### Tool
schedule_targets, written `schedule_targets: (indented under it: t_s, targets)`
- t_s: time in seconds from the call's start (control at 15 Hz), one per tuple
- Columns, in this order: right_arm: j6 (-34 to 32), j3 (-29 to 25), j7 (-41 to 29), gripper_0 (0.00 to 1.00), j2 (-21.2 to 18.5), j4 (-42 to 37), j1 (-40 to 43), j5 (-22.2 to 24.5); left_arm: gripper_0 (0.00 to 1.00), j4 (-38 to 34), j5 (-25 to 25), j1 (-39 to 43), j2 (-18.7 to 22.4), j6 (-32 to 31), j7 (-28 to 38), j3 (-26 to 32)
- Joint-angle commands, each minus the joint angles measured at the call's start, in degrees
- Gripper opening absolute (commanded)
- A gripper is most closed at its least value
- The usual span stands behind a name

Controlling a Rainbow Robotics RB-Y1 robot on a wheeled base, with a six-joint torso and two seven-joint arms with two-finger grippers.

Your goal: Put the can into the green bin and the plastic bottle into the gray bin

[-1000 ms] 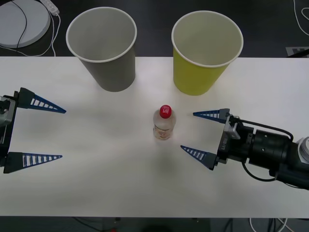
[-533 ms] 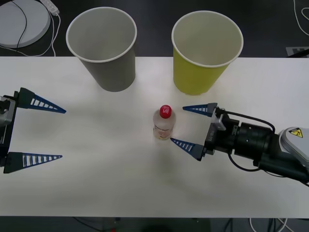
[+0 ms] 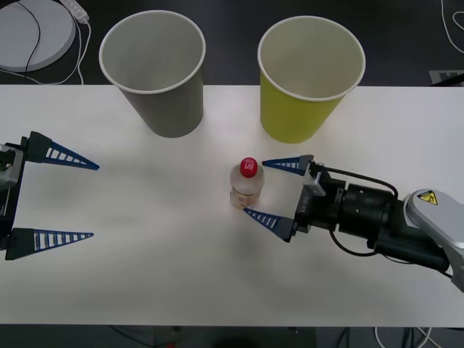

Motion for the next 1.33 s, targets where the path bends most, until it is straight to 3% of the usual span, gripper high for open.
schedule_targets:
  t_s: [0.07,1.33]
  targets:
    - [0.42,0.14,-0.26,1.0,0.93,0.04,-0.39,1.3,1.0,0.0,0.0,0.0,0.0,0.0,0.0,0.0]
    - [10.97,7.26,0.09,1.0,4.36,0.04,-3.37,1.56,1.0,0.0,0.0,0.0,0.0,0.0,0.0,0.0]
